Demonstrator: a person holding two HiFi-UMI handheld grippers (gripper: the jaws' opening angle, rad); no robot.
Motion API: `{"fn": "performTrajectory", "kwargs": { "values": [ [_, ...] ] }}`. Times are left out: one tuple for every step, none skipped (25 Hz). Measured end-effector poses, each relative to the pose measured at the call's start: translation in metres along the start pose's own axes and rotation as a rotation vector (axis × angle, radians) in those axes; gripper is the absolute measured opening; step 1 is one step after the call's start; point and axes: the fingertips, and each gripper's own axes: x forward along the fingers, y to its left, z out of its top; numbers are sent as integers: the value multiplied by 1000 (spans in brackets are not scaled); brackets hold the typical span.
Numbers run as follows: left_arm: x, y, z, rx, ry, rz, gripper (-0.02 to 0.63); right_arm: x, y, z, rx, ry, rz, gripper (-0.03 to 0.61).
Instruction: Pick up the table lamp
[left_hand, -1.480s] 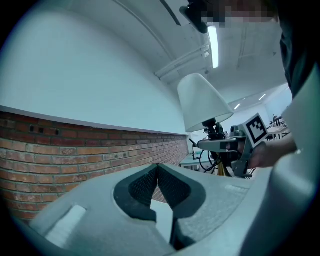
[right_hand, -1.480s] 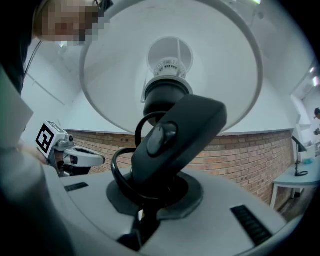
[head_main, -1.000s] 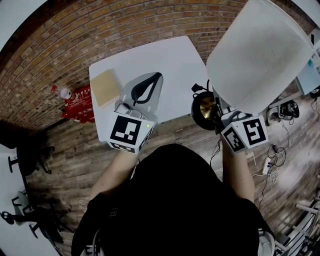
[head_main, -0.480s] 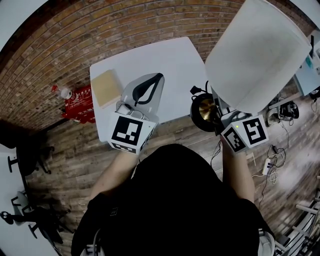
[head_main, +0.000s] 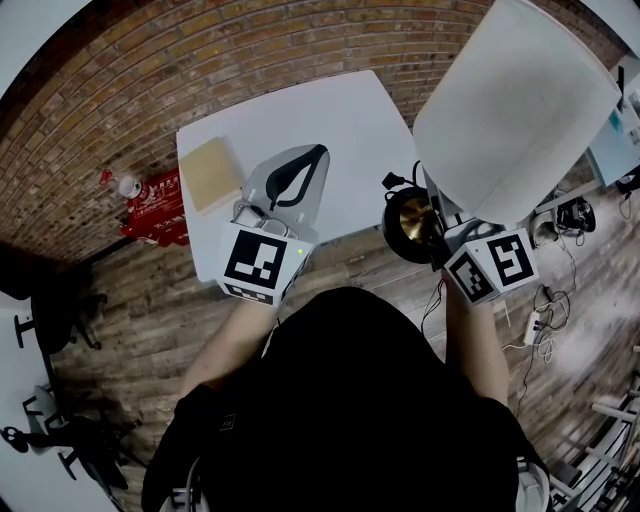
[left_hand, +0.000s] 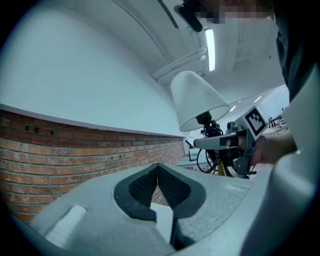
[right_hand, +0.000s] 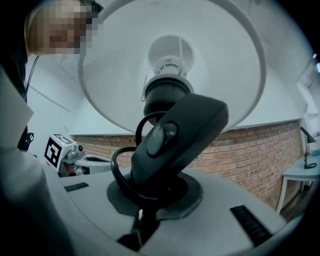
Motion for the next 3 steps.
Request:
{"fn": "performTrajectory", "kwargs": {
  "values": [
    [0,0,0,-1,1,-1,8,0,1,-1,3,3,1,35],
    [0,-1,-1,-1,1,-3,8,0,2,-2,6,4,2,35],
    [0,-1,-1,-1,1,-5,8,0,2,-2,9,6,3,35]
  ]
}}
